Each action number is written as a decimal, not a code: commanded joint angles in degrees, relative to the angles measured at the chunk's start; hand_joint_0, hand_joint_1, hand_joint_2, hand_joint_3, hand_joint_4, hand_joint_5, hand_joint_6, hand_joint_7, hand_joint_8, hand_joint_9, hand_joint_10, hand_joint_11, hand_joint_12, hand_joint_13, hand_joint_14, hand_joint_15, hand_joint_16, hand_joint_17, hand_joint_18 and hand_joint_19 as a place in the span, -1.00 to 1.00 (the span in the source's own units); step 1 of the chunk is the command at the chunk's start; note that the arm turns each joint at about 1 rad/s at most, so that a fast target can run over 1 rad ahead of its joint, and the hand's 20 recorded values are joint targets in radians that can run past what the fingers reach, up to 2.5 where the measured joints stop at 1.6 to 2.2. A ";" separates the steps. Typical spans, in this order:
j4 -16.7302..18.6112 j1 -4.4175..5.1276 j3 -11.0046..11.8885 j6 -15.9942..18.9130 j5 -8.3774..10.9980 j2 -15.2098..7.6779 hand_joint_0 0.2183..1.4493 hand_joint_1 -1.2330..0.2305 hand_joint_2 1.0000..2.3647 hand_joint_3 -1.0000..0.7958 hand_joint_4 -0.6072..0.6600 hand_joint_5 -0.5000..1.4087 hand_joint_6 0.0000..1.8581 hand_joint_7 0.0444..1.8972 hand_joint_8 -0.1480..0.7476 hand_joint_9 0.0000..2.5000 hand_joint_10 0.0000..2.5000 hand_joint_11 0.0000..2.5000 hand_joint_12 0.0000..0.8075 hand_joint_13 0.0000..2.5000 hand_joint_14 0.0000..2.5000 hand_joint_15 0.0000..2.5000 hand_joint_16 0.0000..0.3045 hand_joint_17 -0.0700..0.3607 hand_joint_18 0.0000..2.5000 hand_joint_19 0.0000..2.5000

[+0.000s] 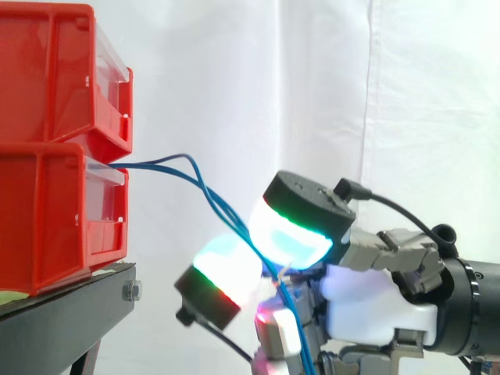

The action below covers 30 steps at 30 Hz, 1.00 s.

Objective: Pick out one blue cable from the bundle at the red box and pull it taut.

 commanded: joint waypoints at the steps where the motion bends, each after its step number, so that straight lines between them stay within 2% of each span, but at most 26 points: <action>1: -4.26 -0.07 1.01 1.23 0.00 0.03 -0.35 -0.35 -0.97 -0.18 0.10 -0.57 -0.04 0.05 0.03 -0.04 -0.99 -0.57 -0.09 -0.09 -0.98 -0.59 -0.67 -0.16 -0.19 -0.49; 12: -5.23 -0.07 1.27 1.41 -0.26 0.03 -0.35 -0.27 -0.98 -0.27 0.10 -0.57 -0.04 0.08 0.05 -0.01 -0.99 -0.58 -0.08 -0.08 -0.99 -0.58 -0.67 -0.15 -0.18 -0.49; 27: -5.40 -1.12 1.80 1.67 -0.35 0.30 -0.29 -0.35 -0.99 -0.33 0.13 -0.57 -0.04 0.10 0.05 -0.01 -0.99 -0.58 -0.07 -0.07 -0.98 -0.59 -0.67 -0.16 -0.16 -0.51; 30: -6.90 -1.30 1.80 1.67 -0.61 1.09 -0.28 -0.36 -0.99 -0.33 0.12 -0.57 -0.04 0.10 0.06 -0.01 -0.99 -0.57 -0.07 -0.07 -0.98 -0.58 -0.67 -0.16 -0.15 -0.51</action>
